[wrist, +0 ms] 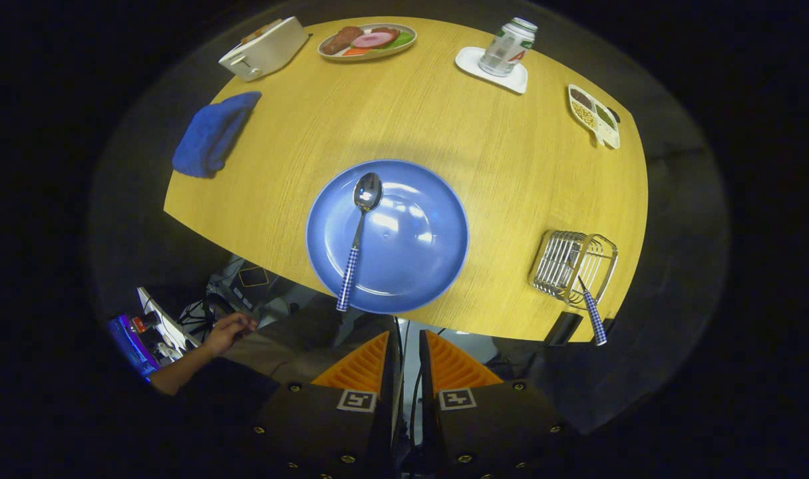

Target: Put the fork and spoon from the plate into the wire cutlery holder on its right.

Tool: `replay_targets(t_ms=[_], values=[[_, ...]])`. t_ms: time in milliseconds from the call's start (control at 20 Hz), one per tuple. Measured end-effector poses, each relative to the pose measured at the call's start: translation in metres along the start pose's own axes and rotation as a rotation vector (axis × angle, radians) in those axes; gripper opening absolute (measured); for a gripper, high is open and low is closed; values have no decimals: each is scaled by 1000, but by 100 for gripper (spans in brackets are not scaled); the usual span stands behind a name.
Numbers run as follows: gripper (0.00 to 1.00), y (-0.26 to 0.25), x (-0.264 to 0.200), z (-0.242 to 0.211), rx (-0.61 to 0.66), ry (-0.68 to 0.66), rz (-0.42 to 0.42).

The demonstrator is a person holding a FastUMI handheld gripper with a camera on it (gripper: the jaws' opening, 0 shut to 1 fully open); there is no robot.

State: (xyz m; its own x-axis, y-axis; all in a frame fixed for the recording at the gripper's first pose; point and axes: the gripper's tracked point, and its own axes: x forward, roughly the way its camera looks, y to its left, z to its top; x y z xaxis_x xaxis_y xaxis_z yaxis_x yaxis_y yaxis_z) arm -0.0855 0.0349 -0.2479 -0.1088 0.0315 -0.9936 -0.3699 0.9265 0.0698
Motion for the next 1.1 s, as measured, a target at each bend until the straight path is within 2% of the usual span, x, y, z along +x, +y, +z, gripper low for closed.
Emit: replay_targets(t_ms=[250, 850, 1100], values=[[20, 27, 16, 6, 2, 4, 30], [20, 57, 88, 38, 144, 29, 87], [20, 56, 105, 39, 145, 48, 64]])
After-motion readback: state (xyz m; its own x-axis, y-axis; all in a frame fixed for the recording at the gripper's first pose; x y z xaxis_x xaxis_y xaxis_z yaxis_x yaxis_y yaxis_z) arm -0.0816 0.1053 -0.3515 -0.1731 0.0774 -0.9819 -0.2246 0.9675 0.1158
